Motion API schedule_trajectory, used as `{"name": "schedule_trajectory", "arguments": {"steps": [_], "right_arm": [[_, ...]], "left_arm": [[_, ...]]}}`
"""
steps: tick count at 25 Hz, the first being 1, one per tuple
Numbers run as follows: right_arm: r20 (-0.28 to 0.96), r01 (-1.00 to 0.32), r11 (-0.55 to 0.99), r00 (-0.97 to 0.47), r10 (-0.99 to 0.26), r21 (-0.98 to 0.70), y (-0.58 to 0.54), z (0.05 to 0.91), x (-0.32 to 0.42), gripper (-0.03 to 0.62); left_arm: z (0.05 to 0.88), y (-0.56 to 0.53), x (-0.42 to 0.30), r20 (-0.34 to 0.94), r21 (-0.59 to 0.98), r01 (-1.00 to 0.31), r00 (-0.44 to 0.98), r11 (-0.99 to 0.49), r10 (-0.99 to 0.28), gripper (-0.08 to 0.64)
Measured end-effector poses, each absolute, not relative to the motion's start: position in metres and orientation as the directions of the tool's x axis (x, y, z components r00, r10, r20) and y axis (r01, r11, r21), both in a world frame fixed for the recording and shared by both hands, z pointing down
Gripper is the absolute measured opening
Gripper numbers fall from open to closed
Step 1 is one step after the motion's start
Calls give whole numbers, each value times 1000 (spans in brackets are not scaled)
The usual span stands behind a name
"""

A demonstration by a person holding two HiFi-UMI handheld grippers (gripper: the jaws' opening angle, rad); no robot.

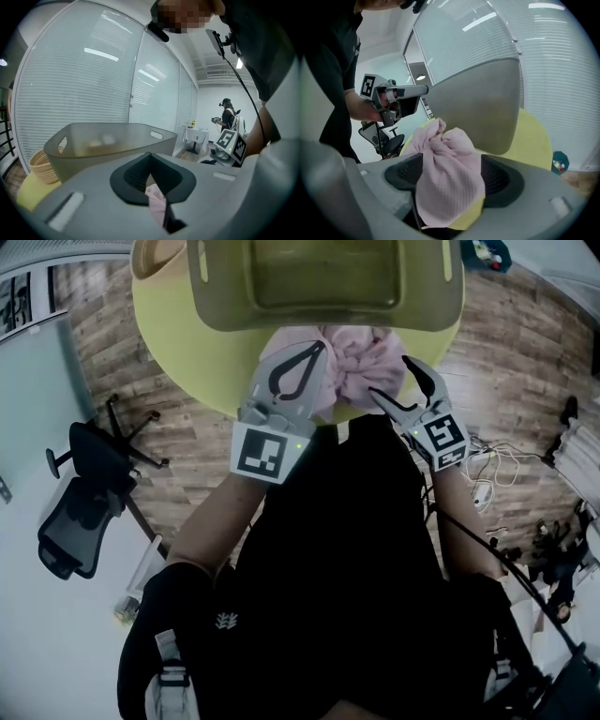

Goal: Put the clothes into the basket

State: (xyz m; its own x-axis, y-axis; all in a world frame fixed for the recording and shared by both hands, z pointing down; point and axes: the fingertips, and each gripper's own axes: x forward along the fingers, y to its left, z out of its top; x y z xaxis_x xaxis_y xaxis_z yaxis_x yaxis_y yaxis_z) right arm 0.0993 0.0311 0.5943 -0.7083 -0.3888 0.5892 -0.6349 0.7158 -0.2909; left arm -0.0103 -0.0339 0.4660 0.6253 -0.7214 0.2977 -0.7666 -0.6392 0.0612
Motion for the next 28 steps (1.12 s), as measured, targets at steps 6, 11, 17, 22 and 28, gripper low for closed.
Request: {"name": "schedule_trajectory", "arguments": {"steps": [6,11,17,22,28], "right_arm": [[643,-621,709,-700,-311,-334,37,623,98,433],[634,-602,710,-719,-284,-365,31,658,101,433],[611,-567,683,-761,-219,-461,32,670,94,430],[608,-529,673,-781,-146,-518,40,669,88,357],[606,-481,721,-789,-107,-499,45,656,87,159]], "left_arm": [[476,-32,-17,324,72,-781,606,-620,-726,5],[498,-33,-9,349,58,-789,590,-612,-728,5],[501,-32,-17,365,60,-802,571,-594,-735,5],[496,-34,-20,358,59,-809,563,-584,-745,5],[489,-36,-18,351,44,-807,564,-589,-747,5]]}}
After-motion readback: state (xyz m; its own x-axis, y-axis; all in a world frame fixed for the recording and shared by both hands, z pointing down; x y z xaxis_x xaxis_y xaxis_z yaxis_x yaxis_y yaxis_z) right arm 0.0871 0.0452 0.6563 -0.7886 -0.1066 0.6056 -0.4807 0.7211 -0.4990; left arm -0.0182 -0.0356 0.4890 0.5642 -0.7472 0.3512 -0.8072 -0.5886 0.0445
